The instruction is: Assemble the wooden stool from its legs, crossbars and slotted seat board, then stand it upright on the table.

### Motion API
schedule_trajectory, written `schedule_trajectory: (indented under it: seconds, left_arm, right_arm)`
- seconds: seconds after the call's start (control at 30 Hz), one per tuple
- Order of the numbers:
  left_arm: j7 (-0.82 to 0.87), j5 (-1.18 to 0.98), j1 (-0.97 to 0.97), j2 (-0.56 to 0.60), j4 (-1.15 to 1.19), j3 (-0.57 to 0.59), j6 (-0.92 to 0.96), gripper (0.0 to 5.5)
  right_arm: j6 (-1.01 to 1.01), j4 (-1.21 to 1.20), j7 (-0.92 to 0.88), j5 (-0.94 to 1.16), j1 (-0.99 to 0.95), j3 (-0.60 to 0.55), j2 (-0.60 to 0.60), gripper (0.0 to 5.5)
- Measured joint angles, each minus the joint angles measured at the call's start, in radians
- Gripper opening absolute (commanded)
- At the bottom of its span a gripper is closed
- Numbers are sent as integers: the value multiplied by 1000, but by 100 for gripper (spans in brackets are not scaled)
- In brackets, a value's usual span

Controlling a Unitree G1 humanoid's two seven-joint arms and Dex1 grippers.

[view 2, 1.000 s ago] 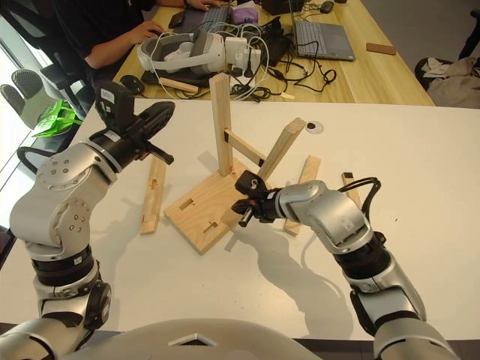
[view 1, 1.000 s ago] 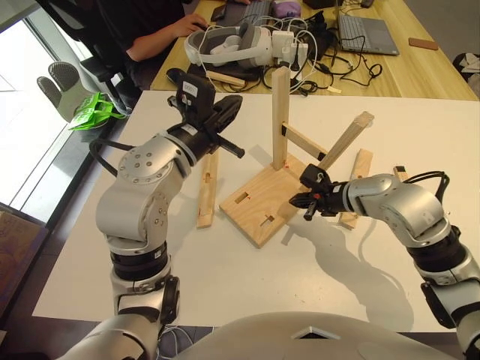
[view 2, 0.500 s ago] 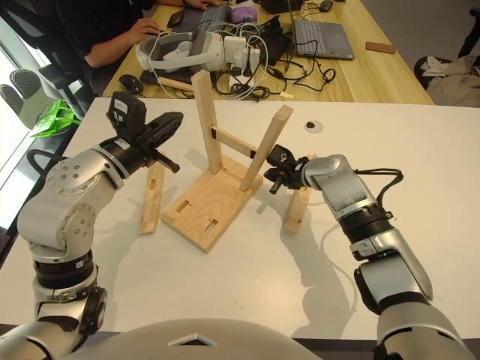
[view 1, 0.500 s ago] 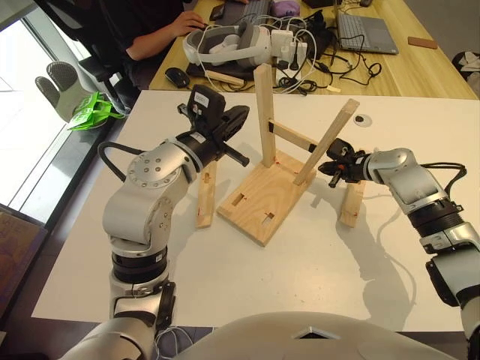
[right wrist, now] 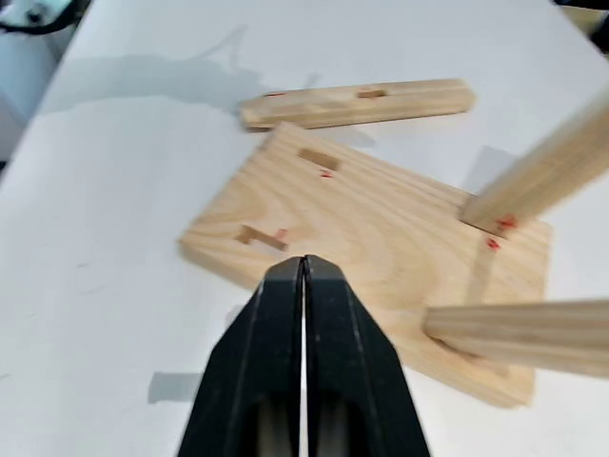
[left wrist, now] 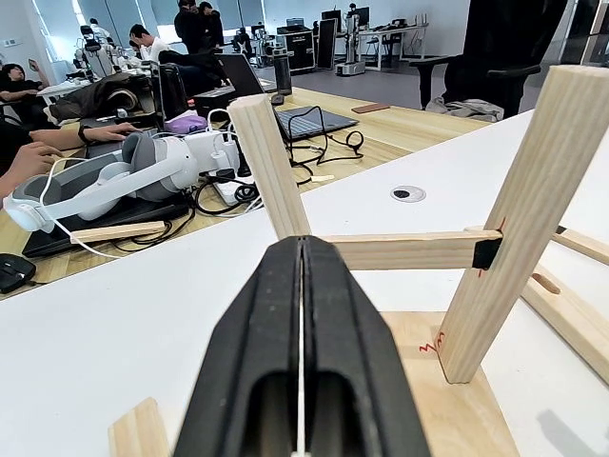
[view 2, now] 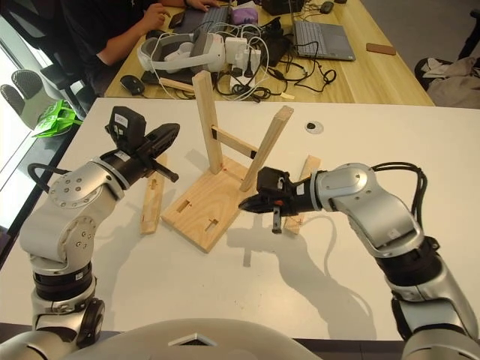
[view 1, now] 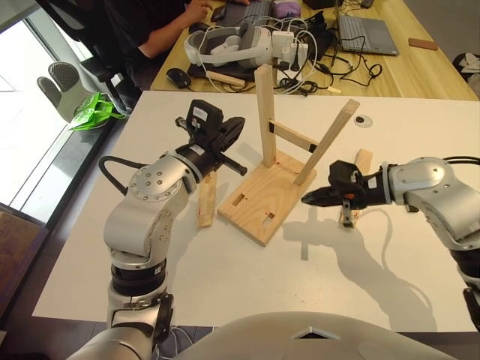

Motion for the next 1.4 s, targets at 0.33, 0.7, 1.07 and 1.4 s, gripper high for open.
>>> schedule_trajectory:
  seconds: [0.33, 0.7, 1.07, 1.4]
  left_arm:
    - [21, -6, 1, -21, -2, -32, -2, 4]
    - [34, -6, 21, -20, -16, -50, -5, 4]
    - [33, -8, 17, -24, -10, -70, -10, 4]
    - [84, -3, 31, -68, -22, -84, -19, 0]
  right_arm:
    - [-472, 761, -343, -353, -213, 29, 215, 0]
    - [-145, 151, 123, 1, -82, -51, 77, 0]
    - [-399, 715, -262, -188, -204, -122, 320, 0]
    - [-392, 520, -279, -168, -129, -207, 326, 54]
